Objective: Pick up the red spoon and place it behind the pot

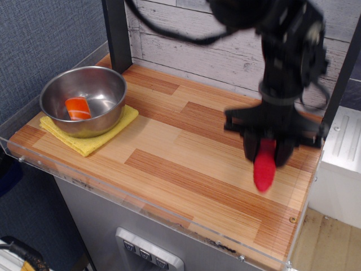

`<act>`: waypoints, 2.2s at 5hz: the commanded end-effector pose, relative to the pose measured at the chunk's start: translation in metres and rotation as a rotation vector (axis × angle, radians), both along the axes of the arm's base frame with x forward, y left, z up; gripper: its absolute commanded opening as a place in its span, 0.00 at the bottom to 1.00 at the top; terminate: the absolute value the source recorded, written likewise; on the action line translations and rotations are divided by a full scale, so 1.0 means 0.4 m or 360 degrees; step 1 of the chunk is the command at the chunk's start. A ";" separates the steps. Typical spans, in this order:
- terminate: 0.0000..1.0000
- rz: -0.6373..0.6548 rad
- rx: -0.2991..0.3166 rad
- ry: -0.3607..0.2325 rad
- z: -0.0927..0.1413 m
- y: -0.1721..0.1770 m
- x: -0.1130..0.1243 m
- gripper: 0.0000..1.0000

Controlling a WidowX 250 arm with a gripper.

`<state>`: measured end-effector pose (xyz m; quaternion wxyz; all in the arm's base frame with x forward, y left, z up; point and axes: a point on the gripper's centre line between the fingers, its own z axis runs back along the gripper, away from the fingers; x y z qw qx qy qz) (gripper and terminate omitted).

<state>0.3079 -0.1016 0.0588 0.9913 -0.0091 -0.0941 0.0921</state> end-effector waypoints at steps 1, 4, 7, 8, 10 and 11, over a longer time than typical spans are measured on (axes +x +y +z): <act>0.00 0.0546 -0.0018 -0.0189 0.127 0.084 0.057 0.00; 0.00 0.1454 -0.0017 -0.0232 0.163 0.186 0.087 0.00; 0.00 0.1800 -0.0230 -0.0366 0.090 0.354 0.098 0.00; 0.00 0.1823 -0.0226 -0.0354 0.065 0.379 0.095 0.00; 0.00 0.1845 -0.0197 -0.0323 0.039 0.395 0.125 0.00; 0.00 0.1841 -0.0177 -0.0289 0.007 0.405 0.151 0.00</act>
